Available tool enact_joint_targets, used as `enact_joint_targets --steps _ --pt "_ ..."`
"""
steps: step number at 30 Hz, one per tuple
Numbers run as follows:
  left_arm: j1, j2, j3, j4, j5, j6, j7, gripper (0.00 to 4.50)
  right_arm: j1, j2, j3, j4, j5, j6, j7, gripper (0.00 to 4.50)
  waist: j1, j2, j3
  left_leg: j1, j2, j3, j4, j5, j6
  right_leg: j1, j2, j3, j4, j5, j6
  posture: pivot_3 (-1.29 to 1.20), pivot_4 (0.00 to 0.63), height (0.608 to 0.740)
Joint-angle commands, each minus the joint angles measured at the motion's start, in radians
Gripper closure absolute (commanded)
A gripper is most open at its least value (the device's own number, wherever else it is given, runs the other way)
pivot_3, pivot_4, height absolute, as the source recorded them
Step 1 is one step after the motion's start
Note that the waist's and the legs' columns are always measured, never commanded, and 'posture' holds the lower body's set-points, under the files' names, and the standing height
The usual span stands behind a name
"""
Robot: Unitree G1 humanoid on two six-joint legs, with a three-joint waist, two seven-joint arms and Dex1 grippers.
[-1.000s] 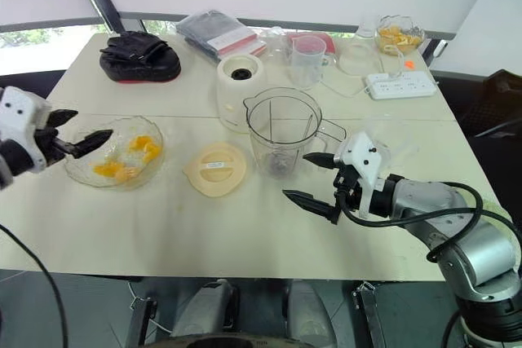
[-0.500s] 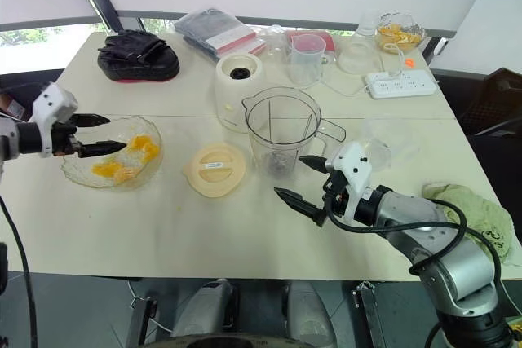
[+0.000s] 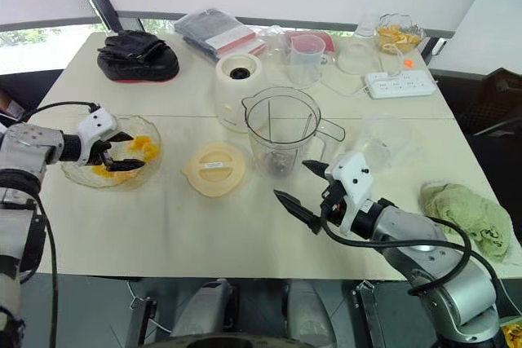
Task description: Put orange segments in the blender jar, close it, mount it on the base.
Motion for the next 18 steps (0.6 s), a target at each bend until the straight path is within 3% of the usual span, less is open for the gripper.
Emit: enact_joint_targets --steps 1,18 --pt "-0.014 0.004 0.015 0.018 0.016 -0.025 0.025 0.03 0.011 -0.004 -0.037 -0.064 0.026 0.003 -0.015 0.09 0.001 0.0 0.0 0.0 0.0 0.0 0.0 0.0 0.0 0.0 0.0 0.0 0.0 0.0 0.0 0.0 0.15 0.74" --pt "-0.024 -0.072 0.028 0.061 0.048 -0.013 0.138 0.03 0.035 -0.023 -0.079 -0.104 0.045 0.031 -0.059 0.09 0.004 -0.001 0.0 -0.001 0.0 0.0 0.002 0.0 0.0 0.0 0.0 0.0 0.001 0.0 0.0 0.0 0.15 0.74"
